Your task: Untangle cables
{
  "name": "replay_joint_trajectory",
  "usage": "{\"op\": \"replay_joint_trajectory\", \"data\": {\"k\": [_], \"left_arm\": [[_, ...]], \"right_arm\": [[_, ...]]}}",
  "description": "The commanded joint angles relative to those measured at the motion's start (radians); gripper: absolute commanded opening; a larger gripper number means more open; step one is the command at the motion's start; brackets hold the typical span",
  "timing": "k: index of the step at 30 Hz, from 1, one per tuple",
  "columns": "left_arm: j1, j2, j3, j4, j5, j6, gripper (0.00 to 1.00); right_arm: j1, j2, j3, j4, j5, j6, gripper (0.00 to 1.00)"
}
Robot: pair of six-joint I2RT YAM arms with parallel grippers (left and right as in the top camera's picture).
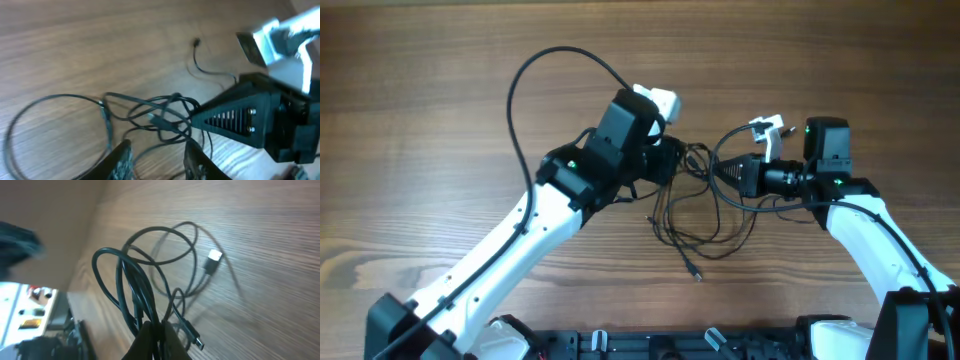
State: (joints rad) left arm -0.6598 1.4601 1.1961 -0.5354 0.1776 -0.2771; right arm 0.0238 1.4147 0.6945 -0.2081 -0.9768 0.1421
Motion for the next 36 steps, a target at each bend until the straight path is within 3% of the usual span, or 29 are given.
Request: {"op": "replay_joint_trajectory", "data": {"k": [1, 8, 10, 12, 14, 19, 22, 27, 31, 32, 33, 34, 36], "left_arm": [[-0.048, 0.045, 0.006, 0.0, 0.061, 0.082, 0.36], [-0.079, 0.117, 0.006, 0.004, -0.016, 0.087, 0.26], [-0.079, 0.124, 0.006, 0.005, -0.04, 0.084, 0.33], [-0.079, 0.123, 0.006, 0.001, -0.211, -0.035, 0.37], [-0.079, 0.123, 0.006, 0.0, -0.252, -0.047, 0.41], [-0.08, 0.124, 0.006, 0.0, -0.328, -0.098, 0.43], [-0.103, 0.141, 0.006, 0.004, -0.333, -0.099, 0.37], [-0.13, 0.216, 0.006, -0.004, -0.483, -0.213, 0.38], [-0.13, 0.231, 0.006, -0.048, -0.643, -0.332, 0.23], [-0.13, 0.231, 0.006, -0.04, -0.646, -0.338, 0.17], [-0.13, 0.231, 0.006, -0.034, -0.639, -0.338, 0.04], [-0.13, 0.231, 0.006, -0.03, -0.623, -0.337, 0.04], [-0.13, 0.23, 0.006, -0.029, -0.609, -0.337, 0.04]], "right_arm": [[0.0, 0.002, 0.004, 0.006, -0.08, -0.034, 0.04], [0.0, 0.002, 0.004, 0.005, -0.118, -0.027, 0.04], [0.0, 0.002, 0.004, 0.005, -0.118, -0.027, 0.04], [0.0, 0.002, 0.004, 0.005, -0.117, -0.027, 0.04], [0.0, 0.002, 0.004, 0.005, -0.117, -0.027, 0.04], [0.0, 0.002, 0.004, 0.006, -0.117, -0.027, 0.04], [0.0, 0.002, 0.004, 0.005, -0.117, -0.026, 0.04], [0.001, 0.002, 0.004, 0.005, -0.125, -0.008, 0.04], [0.001, 0.002, 0.004, 0.005, -0.124, -0.008, 0.04], [0.001, 0.002, 0.004, 0.005, -0.124, -0.008, 0.04], [0.001, 0.002, 0.004, 0.005, -0.124, -0.008, 0.05], [0.001, 0.002, 0.004, 0.005, -0.124, -0.001, 0.05], [0.001, 0.002, 0.004, 0.005, -0.101, 0.0, 0.17]]}}
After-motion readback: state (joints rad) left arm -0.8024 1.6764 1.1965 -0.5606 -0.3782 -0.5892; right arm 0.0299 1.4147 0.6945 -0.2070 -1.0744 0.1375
